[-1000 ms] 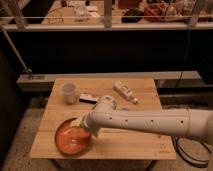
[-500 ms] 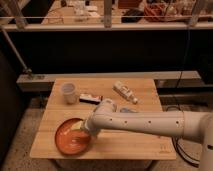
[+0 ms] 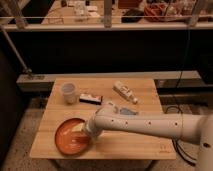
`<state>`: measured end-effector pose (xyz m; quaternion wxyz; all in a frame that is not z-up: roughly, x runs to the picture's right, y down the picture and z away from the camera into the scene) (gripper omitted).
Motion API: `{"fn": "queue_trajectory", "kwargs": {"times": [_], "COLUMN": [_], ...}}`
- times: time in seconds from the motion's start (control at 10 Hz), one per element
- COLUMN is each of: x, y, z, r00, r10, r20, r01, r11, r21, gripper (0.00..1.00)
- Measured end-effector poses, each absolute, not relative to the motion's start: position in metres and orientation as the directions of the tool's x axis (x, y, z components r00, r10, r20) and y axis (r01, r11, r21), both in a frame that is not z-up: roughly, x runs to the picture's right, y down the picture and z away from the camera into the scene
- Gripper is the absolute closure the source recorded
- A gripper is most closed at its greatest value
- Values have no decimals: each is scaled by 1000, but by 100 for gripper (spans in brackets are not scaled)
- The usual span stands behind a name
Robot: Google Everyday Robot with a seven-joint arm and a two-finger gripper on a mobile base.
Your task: Pick up the ceramic bowl
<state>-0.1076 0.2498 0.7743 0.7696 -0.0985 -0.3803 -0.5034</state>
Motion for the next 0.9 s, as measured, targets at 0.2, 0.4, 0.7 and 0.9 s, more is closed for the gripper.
{"fn": "queue_trajectory", "kwargs": {"times": [0.2,0.4,0.7,0.9], "x": [-107,-110,-107,-107], "y": [256,259,260,260], "z": [780,783,783,782], "r00": [198,191,191,190], "r10": [-689,-682,-678,-677], "r20": [697,706,710,711], "r01": [846,843,843,843], "r11": [479,482,484,483], "r21": [233,238,235,235], "gripper": [20,20,34,44]}}
